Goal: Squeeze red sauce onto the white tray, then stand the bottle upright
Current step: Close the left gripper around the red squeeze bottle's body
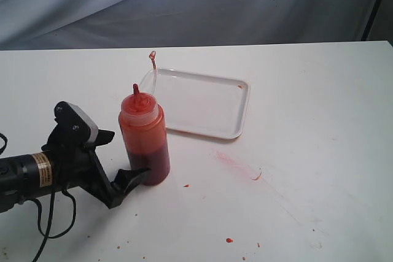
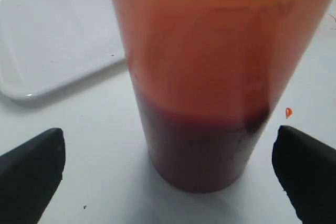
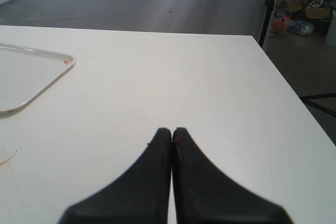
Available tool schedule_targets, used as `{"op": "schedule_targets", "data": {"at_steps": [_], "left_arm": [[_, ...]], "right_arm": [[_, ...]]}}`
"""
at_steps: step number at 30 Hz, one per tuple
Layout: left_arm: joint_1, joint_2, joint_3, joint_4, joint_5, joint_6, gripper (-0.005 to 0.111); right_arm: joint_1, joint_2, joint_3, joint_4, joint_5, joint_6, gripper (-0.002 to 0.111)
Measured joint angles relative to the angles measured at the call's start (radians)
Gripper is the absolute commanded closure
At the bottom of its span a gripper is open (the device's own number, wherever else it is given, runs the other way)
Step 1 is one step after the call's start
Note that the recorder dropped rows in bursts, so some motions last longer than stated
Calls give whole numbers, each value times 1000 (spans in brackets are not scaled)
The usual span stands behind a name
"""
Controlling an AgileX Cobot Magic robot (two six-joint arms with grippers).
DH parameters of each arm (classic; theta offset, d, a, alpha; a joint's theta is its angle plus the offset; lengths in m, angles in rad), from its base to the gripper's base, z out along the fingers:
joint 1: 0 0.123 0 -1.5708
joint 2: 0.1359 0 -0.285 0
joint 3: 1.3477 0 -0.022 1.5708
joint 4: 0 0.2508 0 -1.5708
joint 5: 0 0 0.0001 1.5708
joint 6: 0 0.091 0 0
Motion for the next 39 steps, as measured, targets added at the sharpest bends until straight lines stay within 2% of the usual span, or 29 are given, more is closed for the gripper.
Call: {"op": "schedule_targets", "data": {"at_steps": [7,39], "left_arm": [[0,42,0,-6,-52,77,3],[0,45,0,-6,-71,83,3]], "right_arm": [[0,0,0,0,0,0,108],[0,0,0,0,0,0,108]]}}
